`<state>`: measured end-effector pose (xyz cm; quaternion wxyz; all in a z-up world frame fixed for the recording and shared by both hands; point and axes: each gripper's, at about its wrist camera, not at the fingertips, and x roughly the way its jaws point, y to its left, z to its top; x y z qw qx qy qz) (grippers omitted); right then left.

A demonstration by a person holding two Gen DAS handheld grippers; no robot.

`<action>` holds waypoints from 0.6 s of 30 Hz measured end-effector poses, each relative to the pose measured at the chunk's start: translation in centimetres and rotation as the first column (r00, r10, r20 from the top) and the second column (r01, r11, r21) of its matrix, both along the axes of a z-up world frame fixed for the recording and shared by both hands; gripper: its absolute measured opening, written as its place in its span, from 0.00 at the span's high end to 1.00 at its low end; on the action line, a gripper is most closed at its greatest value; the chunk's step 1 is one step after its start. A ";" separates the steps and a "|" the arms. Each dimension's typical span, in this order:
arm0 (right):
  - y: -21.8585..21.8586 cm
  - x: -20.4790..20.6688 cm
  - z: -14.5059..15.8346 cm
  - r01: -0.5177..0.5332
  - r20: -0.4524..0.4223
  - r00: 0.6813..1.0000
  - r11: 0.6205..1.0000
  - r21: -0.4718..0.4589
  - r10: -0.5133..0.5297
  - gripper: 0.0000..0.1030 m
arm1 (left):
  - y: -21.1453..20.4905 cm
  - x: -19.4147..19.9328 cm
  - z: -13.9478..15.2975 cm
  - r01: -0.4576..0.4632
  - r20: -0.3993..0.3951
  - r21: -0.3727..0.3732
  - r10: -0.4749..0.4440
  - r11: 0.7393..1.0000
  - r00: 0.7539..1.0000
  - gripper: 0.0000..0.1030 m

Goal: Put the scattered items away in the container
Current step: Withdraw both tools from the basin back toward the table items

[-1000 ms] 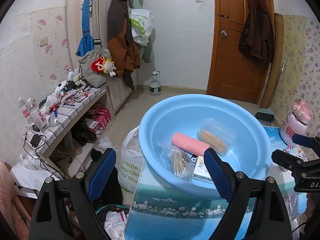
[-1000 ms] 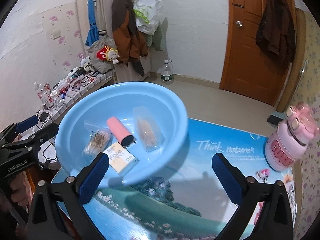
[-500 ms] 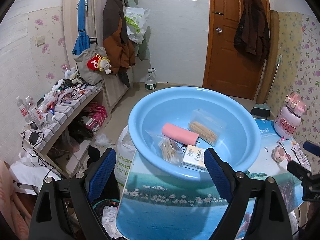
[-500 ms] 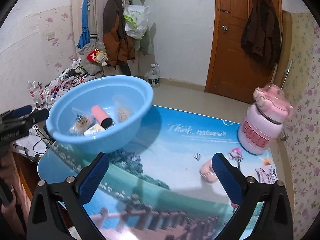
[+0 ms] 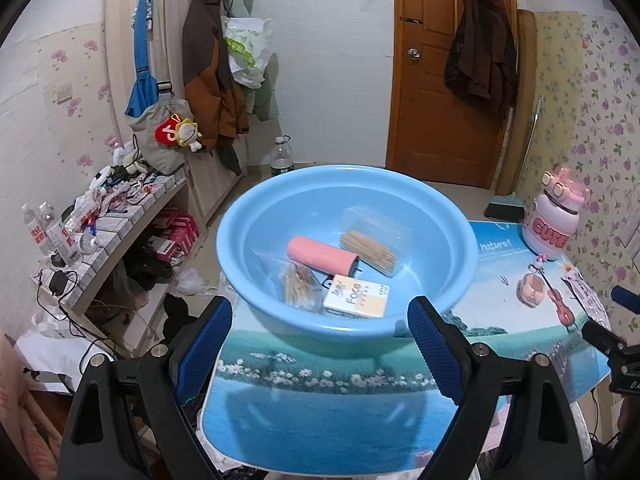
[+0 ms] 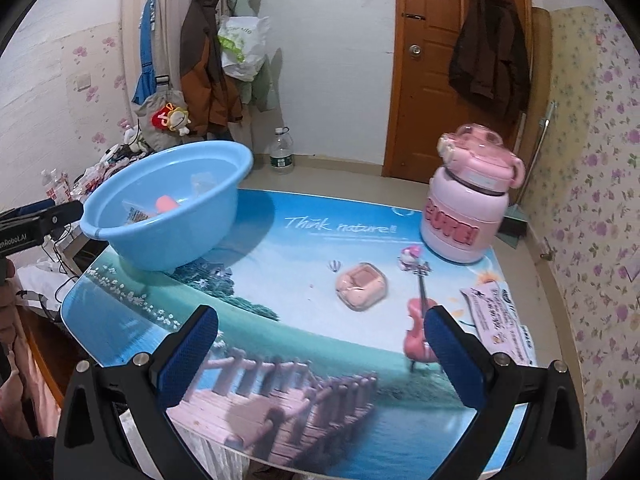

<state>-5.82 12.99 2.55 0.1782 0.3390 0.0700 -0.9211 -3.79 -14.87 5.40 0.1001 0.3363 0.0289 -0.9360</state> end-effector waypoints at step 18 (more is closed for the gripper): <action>4.9 2.5 4.5 0.070 -0.084 0.994 0.997 0.012 -0.069 0.00 | 3.0 2.1 3.4 0.033 -0.024 -0.023 -0.033 0.999 0.999 0.11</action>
